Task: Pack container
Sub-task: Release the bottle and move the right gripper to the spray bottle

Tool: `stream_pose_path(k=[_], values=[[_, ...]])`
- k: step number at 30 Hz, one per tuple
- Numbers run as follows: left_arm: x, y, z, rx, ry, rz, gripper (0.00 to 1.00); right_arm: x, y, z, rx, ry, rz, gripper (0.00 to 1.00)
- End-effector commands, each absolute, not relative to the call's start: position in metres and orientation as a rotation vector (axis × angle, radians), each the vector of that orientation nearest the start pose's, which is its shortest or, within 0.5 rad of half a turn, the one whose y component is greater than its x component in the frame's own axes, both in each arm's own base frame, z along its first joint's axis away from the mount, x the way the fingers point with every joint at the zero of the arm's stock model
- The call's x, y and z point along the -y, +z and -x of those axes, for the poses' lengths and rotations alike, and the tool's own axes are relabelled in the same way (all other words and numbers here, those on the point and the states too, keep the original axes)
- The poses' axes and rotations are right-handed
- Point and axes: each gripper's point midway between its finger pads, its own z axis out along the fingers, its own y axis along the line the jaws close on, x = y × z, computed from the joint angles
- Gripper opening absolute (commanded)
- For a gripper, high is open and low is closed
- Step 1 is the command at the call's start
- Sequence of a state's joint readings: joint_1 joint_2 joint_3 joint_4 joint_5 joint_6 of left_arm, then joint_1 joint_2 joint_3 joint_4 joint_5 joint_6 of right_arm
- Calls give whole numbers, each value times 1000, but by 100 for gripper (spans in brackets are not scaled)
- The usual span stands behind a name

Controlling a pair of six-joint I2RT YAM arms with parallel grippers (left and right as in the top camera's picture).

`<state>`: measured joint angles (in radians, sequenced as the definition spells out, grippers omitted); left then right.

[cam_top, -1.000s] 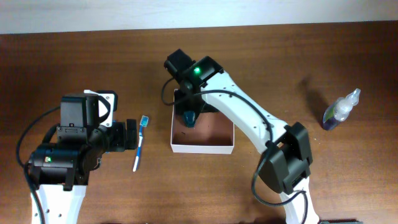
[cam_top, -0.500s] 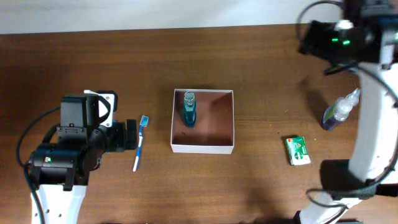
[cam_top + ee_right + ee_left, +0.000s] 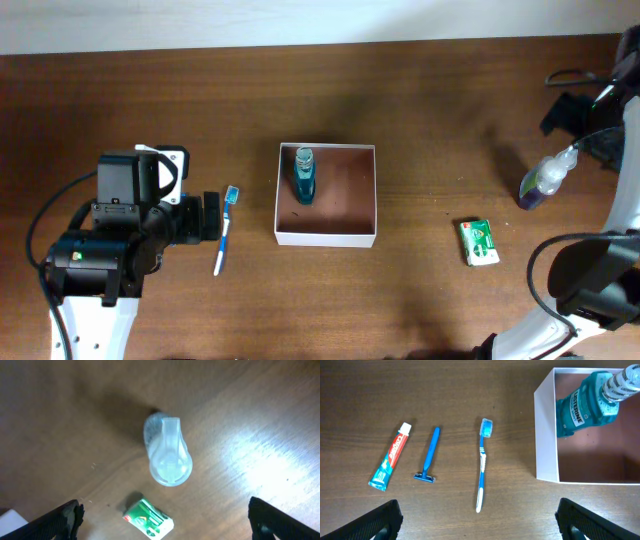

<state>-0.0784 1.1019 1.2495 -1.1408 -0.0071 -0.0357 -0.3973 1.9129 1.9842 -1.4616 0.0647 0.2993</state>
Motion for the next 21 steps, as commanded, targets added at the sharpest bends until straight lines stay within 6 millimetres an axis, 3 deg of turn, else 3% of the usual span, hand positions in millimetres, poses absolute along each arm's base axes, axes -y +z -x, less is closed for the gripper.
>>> stream_pose_path(k=[1,7,12,21], values=[[21,244,-269,-2547,-49,-42,99,165,173,-355,-2828,-106,-985,99],[21,244,-269,-2551,-48,-43,99,170,142,-361,-2865,-110,-934,98],[21,244,-269,-2551,-48,-43,99,183,118,-351,-2900,-93,-1013,98],[21,244,-269,-2551,-48,-43,99,184,111,-354,-2908,-29,-1005,99]])
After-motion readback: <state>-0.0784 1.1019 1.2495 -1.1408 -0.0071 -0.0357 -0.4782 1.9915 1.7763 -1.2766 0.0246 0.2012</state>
